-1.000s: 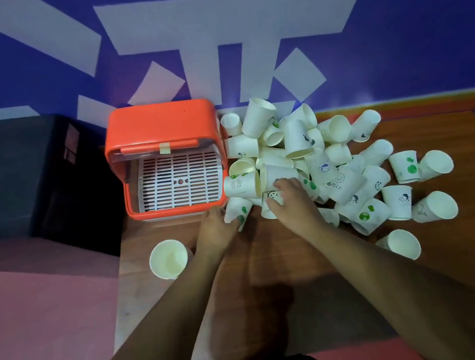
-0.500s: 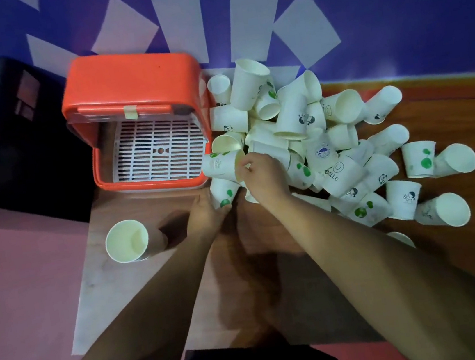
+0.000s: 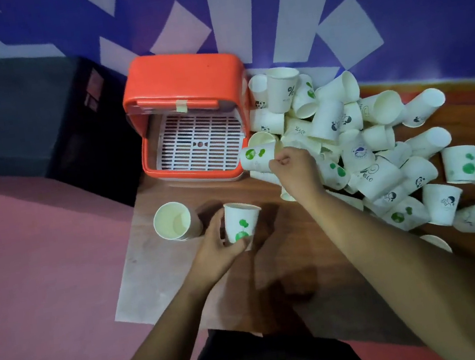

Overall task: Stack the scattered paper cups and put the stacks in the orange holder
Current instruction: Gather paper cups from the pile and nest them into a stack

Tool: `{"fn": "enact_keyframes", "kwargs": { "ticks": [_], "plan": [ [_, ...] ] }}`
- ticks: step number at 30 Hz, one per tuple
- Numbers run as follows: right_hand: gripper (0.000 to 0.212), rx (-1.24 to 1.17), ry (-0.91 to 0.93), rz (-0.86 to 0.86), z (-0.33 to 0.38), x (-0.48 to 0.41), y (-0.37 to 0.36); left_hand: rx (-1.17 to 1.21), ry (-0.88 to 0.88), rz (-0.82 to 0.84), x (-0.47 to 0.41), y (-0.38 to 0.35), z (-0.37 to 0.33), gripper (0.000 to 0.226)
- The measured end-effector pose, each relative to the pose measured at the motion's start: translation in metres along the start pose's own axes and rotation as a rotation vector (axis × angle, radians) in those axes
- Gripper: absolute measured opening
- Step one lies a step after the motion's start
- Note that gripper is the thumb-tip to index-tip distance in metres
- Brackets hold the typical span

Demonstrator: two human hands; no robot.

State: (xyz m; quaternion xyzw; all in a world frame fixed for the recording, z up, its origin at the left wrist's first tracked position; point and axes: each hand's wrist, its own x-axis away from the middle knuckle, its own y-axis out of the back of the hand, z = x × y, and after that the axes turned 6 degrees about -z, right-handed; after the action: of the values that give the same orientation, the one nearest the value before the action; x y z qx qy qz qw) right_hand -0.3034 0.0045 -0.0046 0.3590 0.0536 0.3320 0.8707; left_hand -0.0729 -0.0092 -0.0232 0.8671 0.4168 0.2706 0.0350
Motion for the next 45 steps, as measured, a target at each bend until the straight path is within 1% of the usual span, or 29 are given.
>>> {"fn": "enact_keyframes", "kwargs": {
  "ticks": [2, 4, 6, 9, 11, 14, 15, 17, 19, 22, 24, 25, 28, 31, 33, 35, 37, 39, 43, 44, 45],
  "plan": [
    [0.011, -0.079, -0.047, 0.002, 0.003, 0.006, 0.008, 0.089, -0.053, 0.011, 0.016, 0.02, -0.013, 0.081],
    [0.005, -0.114, -0.043, -0.002, 0.005, 0.014, 0.009, 0.177, -0.114, 0.019, 0.031, 0.04, -0.029, 0.088],
    [0.005, -0.131, -0.018, -0.006, 0.006, 0.022, 0.006, 0.275, -0.205, 0.013, 0.04, 0.061, -0.043, 0.086],
    [0.013, -0.179, -0.007, -0.013, 0.017, 0.042, 0.0, 0.311, -0.322, -0.107, 0.042, 0.094, -0.047, 0.08],
    [0.018, -0.205, 0.01, -0.01, 0.029, 0.057, -0.003, 0.266, -0.363, -0.18, 0.038, 0.114, -0.039, 0.076],
    [0.007, -0.22, 0.06, 0.036, 0.049, 0.074, -0.011, 0.108, -0.368, -0.223, 0.027, 0.134, -0.019, 0.074],
    [0.008, -0.225, 0.072, 0.043, 0.054, 0.078, -0.014, 0.043, -0.357, -0.23, 0.023, 0.138, -0.012, 0.073],
    [0.009, -0.239, 0.073, 0.055, 0.06, 0.084, -0.021, -0.069, -0.354, -0.218, 0.013, 0.141, 0.003, 0.073],
    [0.009, -0.247, 0.068, 0.071, 0.064, 0.089, -0.026, -0.143, -0.367, -0.169, 0.005, 0.14, 0.014, 0.075],
    [0.017, -0.197, 0.098, 0.079, 0.065, 0.094, -0.029, -0.282, -0.427, -0.141, -0.005, 0.139, 0.027, 0.077],
    [0.011, -0.18, 0.11, 0.075, 0.067, 0.098, -0.029, -0.361, -0.48, -0.122, -0.01, 0.141, 0.036, 0.076],
    [0.009, -0.189, 0.107, 0.068, 0.069, 0.1, -0.029, -0.362, -0.488, -0.103, -0.012, 0.143, 0.04, 0.076],
    [0.005, -0.219, 0.07, 0.051, 0.077, 0.104, -0.028, -0.263, -0.432, -0.01, -0.014, 0.146, 0.05, 0.081],
    [0.003, -0.3, 0.084, 0.052, 0.089, 0.108, -0.031, -0.044, -0.266, 0.041, -0.013, 0.146, 0.05, 0.089],
    [0.006, -0.324, 0.117, 0.089, 0.098, 0.112, -0.036, 0.017, -0.217, 0.07, -0.014, 0.147, 0.048, 0.081],
    [0.004, -0.309, 0.138, 0.142, 0.105, 0.117, -0.045, 0.013, -0.236, 0.109, -0.016, 0.149, 0.048, 0.069],
    [0.006, -0.283, 0.185, 0.167, 0.109, 0.122, -0.053, 0.003, -0.239, 0.12, -0.018, 0.152, 0.05, 0.066],
    [0.008, -0.208, 0.26, 0.185, 0.109, 0.125, -0.06, -0.008, -0.238, 0.133, -0.021, 0.155, 0.052, 0.066],
    [0.009, 0.052, 0.45, 0.284, 0.101, 0.13, -0.078, -0.013, -0.235, 0.16, -0.026, 0.157, 0.057, 0.064],
    [0.009, 0.092, 0.474, 0.29, 0.098, 0.13, -0.083, -0.009, -0.228, 0.164, -0.027, 0.158, 0.059, 0.064],
    [0.013, 0.123, 0.472, 0.296, 0.096, 0.13, -0.087, -0.009, -0.21, 0.168, -0.029, 0.158, 0.061, 0.062]
  ]
}}
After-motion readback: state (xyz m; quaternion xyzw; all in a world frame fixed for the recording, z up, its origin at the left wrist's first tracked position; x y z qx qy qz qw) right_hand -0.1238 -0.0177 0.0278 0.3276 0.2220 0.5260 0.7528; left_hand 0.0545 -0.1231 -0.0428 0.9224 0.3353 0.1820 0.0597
